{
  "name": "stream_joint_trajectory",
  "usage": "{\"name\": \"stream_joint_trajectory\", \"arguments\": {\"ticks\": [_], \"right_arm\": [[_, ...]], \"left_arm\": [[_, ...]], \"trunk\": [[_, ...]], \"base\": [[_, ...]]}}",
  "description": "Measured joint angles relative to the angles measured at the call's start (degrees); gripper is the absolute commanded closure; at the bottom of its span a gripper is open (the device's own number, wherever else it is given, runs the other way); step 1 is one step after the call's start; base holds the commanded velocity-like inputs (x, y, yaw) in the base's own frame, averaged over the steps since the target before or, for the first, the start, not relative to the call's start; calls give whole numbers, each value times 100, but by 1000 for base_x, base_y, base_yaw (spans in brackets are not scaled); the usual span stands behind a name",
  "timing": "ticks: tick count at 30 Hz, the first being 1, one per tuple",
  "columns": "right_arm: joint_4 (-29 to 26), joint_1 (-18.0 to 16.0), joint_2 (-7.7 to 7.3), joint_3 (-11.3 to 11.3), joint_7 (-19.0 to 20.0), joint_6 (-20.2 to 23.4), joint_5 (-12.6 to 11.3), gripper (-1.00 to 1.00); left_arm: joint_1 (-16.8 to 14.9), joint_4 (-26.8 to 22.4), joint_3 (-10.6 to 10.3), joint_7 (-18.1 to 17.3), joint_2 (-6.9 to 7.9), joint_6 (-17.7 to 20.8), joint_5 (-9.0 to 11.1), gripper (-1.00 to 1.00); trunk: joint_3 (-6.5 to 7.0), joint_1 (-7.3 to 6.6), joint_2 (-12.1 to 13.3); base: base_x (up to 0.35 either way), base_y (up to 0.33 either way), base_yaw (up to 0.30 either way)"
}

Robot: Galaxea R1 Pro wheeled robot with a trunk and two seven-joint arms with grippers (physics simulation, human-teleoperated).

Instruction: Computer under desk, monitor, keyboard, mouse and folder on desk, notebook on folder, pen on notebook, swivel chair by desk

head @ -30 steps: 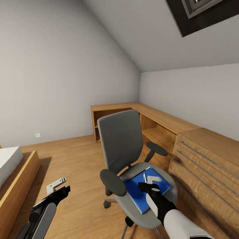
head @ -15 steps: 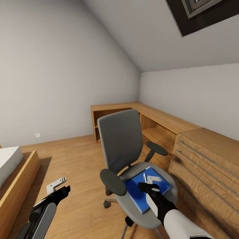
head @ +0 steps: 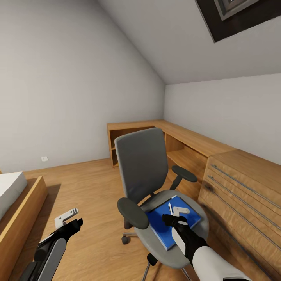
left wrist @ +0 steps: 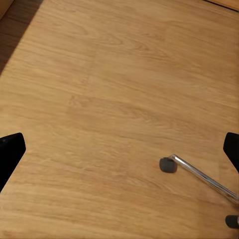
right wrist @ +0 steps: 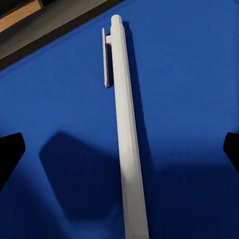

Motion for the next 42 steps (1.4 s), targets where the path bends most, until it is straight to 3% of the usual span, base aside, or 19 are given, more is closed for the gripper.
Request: {"name": "stream_joint_trajectory", "arguments": {"ticks": [9,15,29,30,42], "right_arm": [[-6,0,0,-4,-7,56,-4,-100],[-86,-4,0,-7,0,448,32,-100],[-123,-3,-7,2,9,529,14,-100],[-124,-4,-7,1,9,532,13,100],[-135,-4,-9,-2,-7,539,40,100]], "left_arm": [[0,0,0,0,0,0,-1,-100],[0,1,0,0,0,0,0,-100],[-1,1,-1,0,0,0,0,-100],[-1,1,0,0,0,0,0,-100],[-1,1,0,0,0,0,0,-100]], "trunk": [[0,0,0],[1,0,-1],[1,-1,-1],[1,-1,-1],[1,-1,-1]], "base": [[0,0,0],[0,0,0],[0,0,0],[0,0,0],[0,0,0]]}}
